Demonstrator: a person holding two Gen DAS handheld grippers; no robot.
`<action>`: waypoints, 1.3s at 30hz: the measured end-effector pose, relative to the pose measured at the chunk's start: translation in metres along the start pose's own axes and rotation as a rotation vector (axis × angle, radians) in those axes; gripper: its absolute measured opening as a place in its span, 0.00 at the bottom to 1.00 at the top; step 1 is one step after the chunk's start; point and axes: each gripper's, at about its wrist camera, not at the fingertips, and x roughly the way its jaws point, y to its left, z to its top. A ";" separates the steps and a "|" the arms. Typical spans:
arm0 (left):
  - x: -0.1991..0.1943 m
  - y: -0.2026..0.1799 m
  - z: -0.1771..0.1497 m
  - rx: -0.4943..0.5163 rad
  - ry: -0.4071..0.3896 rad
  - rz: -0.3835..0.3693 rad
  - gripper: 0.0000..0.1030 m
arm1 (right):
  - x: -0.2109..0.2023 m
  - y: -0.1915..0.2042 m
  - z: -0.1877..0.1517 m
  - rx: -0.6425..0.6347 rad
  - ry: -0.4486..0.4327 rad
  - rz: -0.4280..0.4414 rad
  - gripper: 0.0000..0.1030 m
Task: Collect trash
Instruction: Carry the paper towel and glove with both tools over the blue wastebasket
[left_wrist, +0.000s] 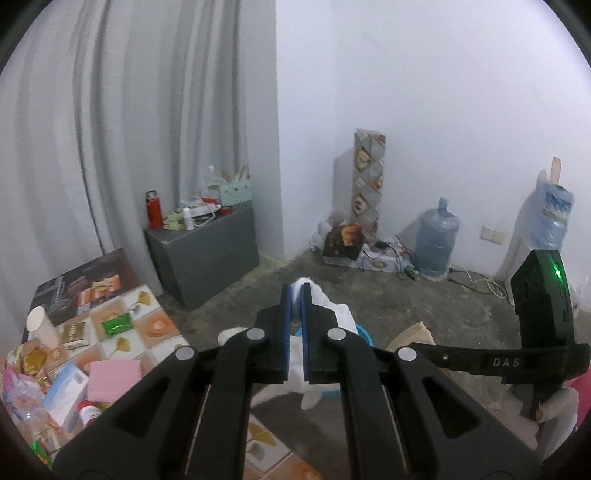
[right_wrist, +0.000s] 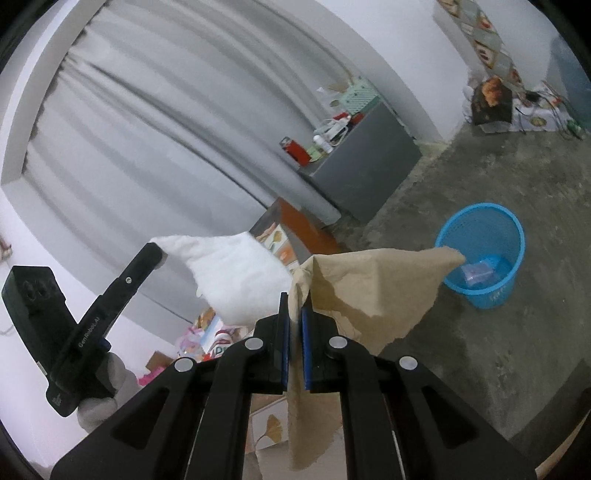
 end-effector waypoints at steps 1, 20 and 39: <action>0.007 -0.003 -0.001 0.004 0.012 -0.006 0.03 | 0.000 -0.004 0.001 0.008 -0.002 -0.002 0.06; 0.085 -0.024 -0.014 0.049 0.129 -0.051 0.03 | 0.007 -0.066 0.007 0.131 -0.009 -0.030 0.06; 0.169 -0.023 -0.012 -0.021 0.278 -0.095 0.03 | 0.035 -0.134 0.052 0.193 0.003 -0.121 0.06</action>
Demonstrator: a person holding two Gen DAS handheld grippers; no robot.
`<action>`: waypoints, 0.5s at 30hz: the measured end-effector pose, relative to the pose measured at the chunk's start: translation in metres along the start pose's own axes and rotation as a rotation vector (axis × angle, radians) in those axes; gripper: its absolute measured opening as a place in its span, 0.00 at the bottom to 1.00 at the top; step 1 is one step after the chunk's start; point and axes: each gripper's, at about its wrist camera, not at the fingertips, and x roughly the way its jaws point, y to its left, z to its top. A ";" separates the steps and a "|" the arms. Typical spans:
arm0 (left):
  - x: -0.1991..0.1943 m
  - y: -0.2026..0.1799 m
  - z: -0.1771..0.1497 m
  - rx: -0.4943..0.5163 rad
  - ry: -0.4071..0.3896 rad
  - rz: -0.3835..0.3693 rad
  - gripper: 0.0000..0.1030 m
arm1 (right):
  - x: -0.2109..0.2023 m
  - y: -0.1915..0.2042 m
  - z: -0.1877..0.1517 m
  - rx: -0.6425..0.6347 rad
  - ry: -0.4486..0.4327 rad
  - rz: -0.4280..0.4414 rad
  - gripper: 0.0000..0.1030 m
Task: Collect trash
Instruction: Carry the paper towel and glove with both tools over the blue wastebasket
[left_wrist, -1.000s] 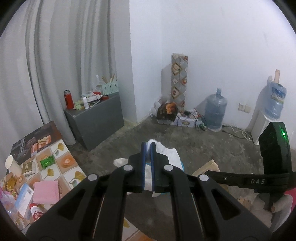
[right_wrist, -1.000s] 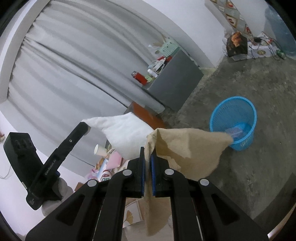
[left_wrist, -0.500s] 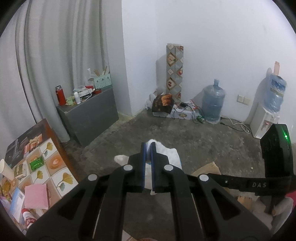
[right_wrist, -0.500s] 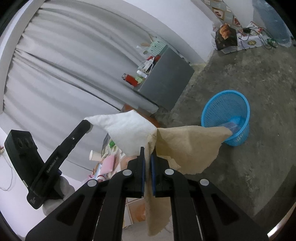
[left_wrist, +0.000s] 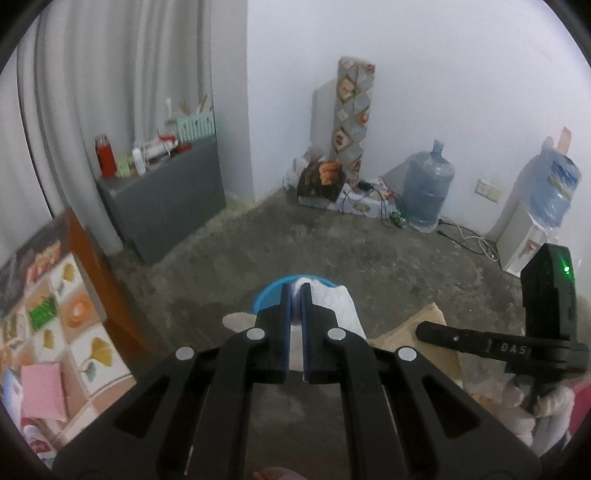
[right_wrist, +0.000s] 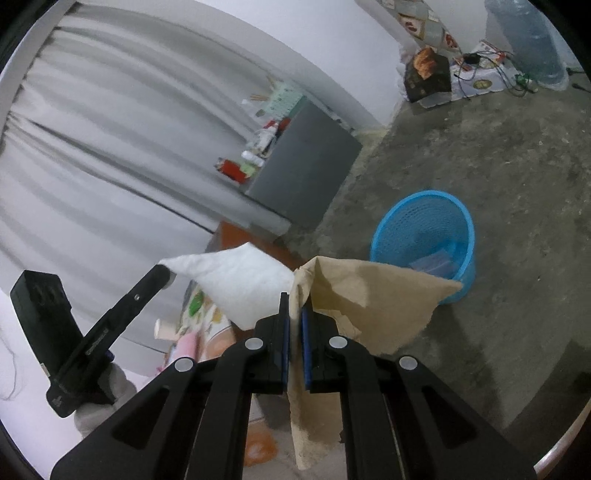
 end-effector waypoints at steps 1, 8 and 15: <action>0.011 0.004 0.003 -0.013 0.018 -0.004 0.03 | 0.007 -0.003 0.005 0.005 0.013 -0.005 0.06; 0.083 0.013 0.015 -0.007 0.105 0.018 0.03 | 0.069 -0.019 0.044 0.009 0.065 -0.114 0.06; 0.165 0.014 0.024 0.016 0.173 0.038 0.04 | 0.141 -0.057 0.087 0.047 0.134 -0.217 0.06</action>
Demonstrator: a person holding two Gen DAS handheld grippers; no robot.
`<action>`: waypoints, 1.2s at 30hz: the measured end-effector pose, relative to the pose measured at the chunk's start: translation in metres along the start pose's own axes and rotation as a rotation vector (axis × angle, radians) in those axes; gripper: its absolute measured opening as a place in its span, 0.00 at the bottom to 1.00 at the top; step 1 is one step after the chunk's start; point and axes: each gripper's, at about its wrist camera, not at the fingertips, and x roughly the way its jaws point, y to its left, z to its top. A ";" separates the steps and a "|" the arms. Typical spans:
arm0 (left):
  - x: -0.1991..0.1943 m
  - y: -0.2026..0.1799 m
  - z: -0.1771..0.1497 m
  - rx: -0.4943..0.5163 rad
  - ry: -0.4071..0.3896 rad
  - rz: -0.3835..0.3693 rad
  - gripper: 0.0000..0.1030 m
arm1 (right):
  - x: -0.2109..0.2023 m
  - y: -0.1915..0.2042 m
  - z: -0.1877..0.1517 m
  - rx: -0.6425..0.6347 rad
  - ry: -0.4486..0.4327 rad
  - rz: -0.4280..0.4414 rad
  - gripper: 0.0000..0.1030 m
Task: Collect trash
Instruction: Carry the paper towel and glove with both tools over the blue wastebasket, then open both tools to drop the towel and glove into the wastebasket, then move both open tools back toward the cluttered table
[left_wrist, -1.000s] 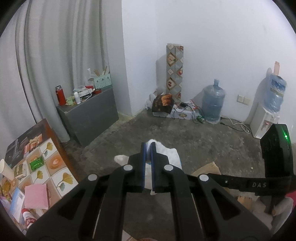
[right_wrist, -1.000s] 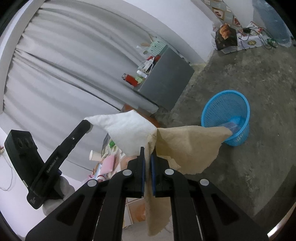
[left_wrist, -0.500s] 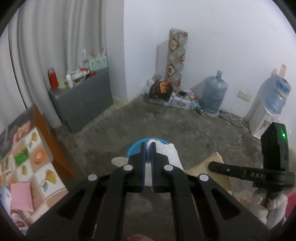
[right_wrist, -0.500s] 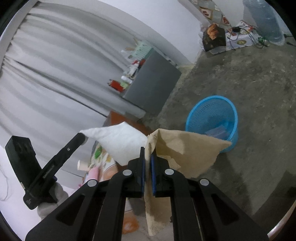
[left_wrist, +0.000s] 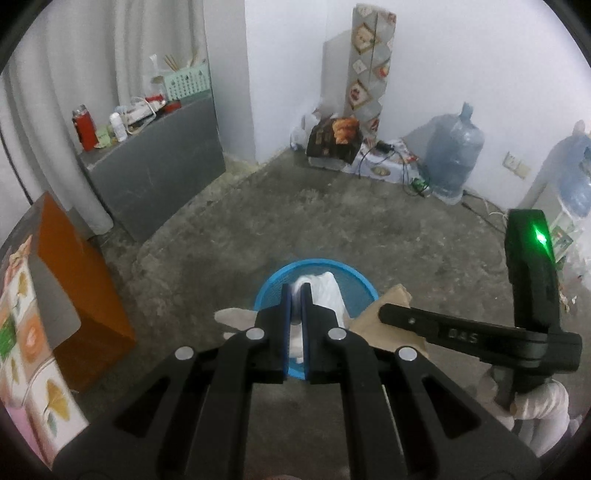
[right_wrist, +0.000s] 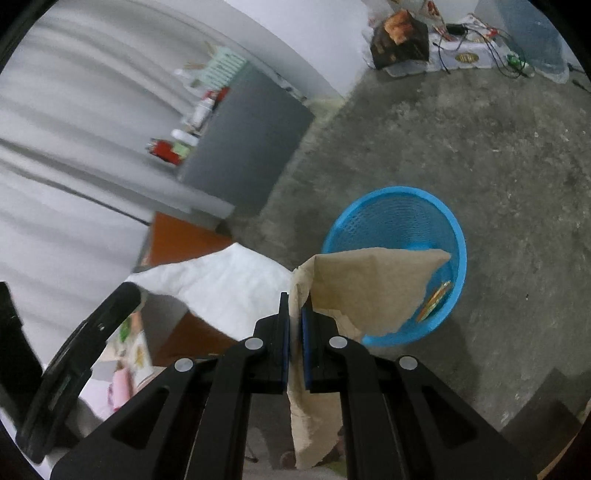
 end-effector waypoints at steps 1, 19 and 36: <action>0.010 -0.001 0.002 -0.001 0.008 -0.005 0.04 | 0.013 -0.005 0.008 0.000 0.012 -0.015 0.06; 0.017 -0.007 0.003 -0.037 -0.004 -0.105 0.46 | 0.030 -0.019 0.004 -0.140 -0.048 -0.211 0.39; -0.253 0.023 -0.111 -0.033 -0.293 -0.124 0.79 | -0.189 0.119 -0.192 -0.498 -0.538 -0.154 0.90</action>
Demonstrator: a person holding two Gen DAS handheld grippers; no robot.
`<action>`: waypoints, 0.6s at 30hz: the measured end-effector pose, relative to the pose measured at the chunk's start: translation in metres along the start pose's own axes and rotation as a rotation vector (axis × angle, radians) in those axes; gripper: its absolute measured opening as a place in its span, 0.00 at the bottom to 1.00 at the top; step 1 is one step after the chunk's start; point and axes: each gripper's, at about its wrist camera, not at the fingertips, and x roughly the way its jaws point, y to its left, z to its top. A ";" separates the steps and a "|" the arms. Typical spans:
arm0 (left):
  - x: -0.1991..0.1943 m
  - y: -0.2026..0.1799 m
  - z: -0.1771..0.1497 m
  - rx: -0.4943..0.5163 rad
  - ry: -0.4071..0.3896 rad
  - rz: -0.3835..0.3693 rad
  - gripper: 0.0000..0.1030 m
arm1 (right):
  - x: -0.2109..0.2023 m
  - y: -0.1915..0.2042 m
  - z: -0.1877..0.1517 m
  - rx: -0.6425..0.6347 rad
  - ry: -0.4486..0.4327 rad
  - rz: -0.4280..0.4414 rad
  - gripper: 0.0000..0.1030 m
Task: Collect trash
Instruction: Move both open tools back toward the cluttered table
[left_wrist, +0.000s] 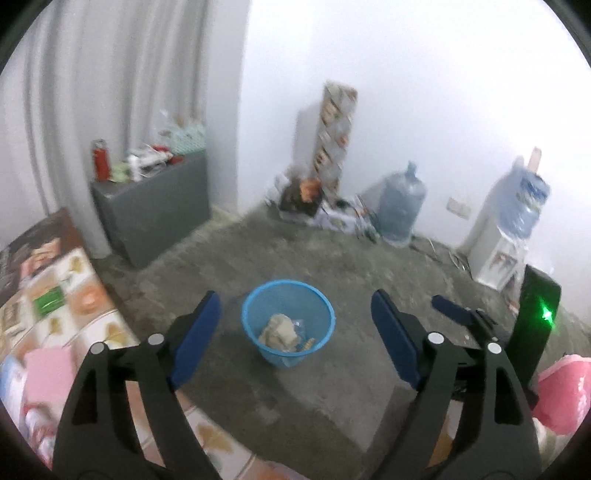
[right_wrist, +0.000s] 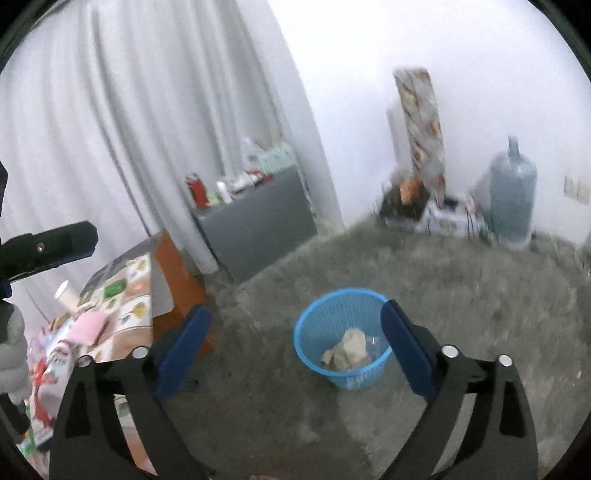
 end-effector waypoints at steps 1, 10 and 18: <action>-0.014 0.003 -0.004 -0.018 -0.021 0.016 0.79 | -0.011 0.007 0.002 -0.016 -0.011 0.007 0.91; -0.122 0.023 -0.051 -0.136 -0.169 0.185 0.80 | -0.050 0.035 0.003 -0.010 0.002 -0.004 0.92; -0.188 0.055 -0.081 -0.238 -0.229 0.286 0.81 | -0.077 0.075 0.004 -0.053 0.003 0.088 0.92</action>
